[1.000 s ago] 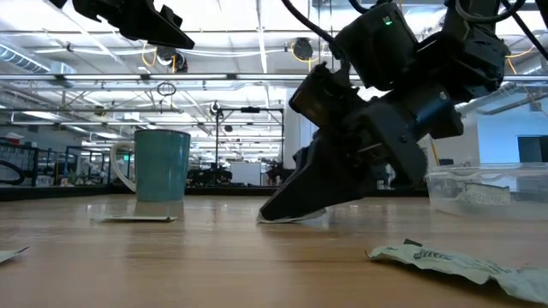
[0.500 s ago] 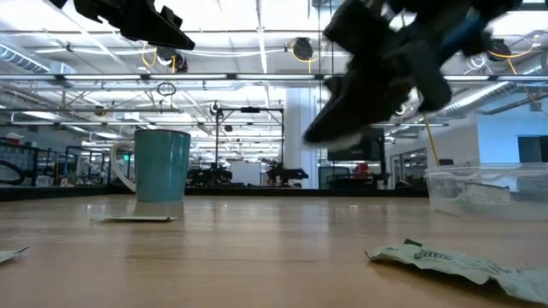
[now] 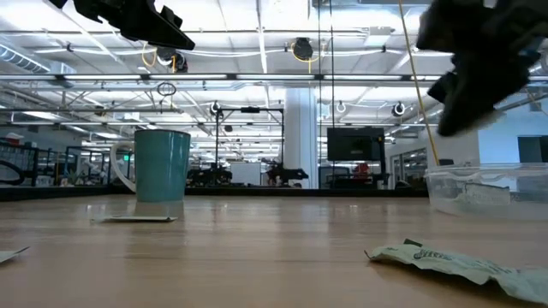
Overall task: Pick and place Stevia / Truvia into bins
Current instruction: Put the stevia packet into the container
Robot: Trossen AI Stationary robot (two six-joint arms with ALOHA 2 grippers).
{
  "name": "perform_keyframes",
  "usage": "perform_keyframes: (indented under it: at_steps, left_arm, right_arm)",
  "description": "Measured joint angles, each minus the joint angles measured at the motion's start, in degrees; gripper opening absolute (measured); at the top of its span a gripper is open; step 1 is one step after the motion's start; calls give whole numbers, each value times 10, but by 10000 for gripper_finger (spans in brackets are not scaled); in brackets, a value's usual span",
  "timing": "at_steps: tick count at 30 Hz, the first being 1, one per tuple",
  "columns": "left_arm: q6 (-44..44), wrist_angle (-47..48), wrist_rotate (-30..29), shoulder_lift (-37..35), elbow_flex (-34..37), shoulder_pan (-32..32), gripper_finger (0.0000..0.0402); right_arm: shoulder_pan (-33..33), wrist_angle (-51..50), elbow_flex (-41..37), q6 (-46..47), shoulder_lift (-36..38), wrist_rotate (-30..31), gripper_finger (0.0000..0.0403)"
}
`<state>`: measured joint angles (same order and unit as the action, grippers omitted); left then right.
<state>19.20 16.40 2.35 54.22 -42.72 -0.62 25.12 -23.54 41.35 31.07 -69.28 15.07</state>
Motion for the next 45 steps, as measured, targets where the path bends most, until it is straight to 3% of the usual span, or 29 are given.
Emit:
perform_keyframes:
  at_steps: [10,21,32,38,45]
  left_arm:
    - [-32,1,1,0,0,0,93]
    - [-68,1,1,0,0,0,93]
    - [-162,14,6,6,6,1,93]
    - [-214,15,75,43,77,40,93]
    - [-286,9,42,102,110,113,93]
  right_arm:
    - [15,-2,-54,23,-9,3,4]
    - [15,2,-57,6,-8,14,96]
    - [15,70,-57,-37,10,16,105]
    - [15,131,-57,-72,26,78,105]
    - [14,194,-57,-215,25,159,105]
